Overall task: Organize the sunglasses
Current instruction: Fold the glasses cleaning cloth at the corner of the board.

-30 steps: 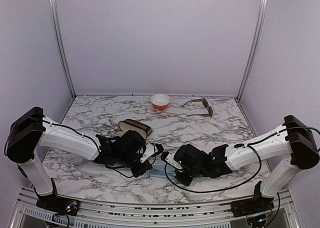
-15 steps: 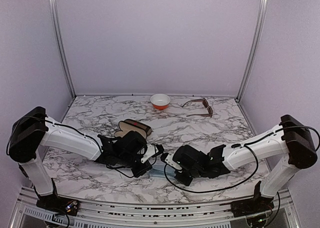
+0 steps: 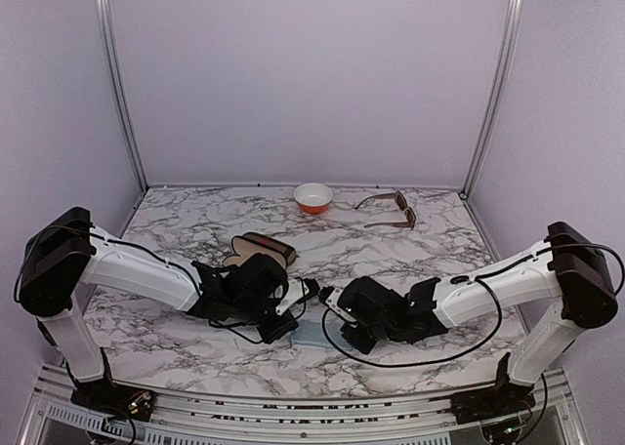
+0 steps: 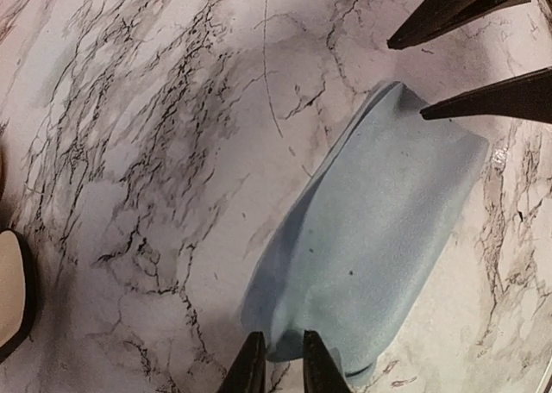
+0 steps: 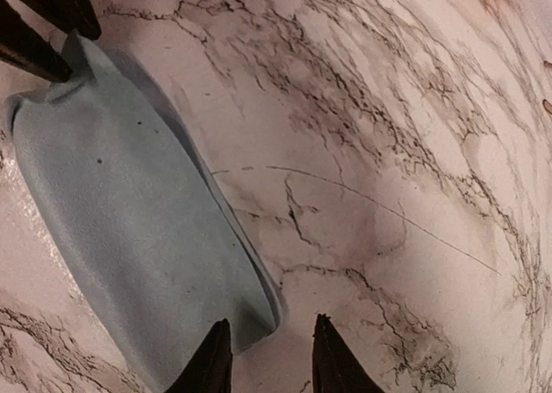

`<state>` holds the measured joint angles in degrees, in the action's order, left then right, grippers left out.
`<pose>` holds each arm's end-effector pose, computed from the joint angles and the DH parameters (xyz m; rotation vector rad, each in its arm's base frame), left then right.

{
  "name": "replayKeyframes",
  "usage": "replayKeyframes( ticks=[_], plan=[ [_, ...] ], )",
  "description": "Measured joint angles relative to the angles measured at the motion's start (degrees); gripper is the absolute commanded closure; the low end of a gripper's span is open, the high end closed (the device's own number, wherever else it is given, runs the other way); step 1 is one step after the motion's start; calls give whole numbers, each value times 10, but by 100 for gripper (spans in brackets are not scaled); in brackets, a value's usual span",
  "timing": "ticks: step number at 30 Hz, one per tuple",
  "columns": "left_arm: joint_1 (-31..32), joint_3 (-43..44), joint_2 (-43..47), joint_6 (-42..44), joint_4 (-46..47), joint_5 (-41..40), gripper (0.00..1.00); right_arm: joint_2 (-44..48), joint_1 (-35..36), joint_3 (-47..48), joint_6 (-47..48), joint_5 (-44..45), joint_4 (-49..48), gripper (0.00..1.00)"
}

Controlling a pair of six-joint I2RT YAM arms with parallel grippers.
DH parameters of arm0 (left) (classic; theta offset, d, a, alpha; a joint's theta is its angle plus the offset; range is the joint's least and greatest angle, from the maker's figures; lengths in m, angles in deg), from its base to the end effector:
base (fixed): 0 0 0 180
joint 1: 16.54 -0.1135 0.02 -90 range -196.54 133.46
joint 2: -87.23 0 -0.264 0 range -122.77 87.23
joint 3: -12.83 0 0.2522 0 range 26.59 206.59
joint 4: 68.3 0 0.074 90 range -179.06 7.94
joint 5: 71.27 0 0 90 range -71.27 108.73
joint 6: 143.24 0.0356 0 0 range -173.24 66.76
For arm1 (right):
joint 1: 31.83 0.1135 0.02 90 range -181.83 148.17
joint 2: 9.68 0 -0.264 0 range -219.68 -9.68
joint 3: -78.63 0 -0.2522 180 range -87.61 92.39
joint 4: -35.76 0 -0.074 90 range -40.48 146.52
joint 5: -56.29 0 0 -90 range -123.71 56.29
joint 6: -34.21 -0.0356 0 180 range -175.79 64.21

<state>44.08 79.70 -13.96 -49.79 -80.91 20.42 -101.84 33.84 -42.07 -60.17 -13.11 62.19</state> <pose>0.1729 -0.3093 0.1502 1.3115 2.0691 -0.4943 0.1336 0.2651 0.1482 -1.1684 2.2172 0.0220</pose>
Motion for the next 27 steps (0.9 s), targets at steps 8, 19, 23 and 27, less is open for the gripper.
replayKeyframes(
  ticks=[8, 19, 23, 27],
  plan=[
    [0, 6, 0, -15, -3, -28, 50, 18, -7, 3, -13, 31, 0, 66],
    [0, -62, 118, -15, 16, -62, 49, 139, -5, -59, -5, -130, -57, 72],
    [4, -117, 149, -4, 38, -31, 52, 129, 6, -72, 8, -178, -65, 75],
    [17, -157, 150, -4, 60, 1, 54, 103, 16, -72, 19, -185, -67, 78]
  ],
)
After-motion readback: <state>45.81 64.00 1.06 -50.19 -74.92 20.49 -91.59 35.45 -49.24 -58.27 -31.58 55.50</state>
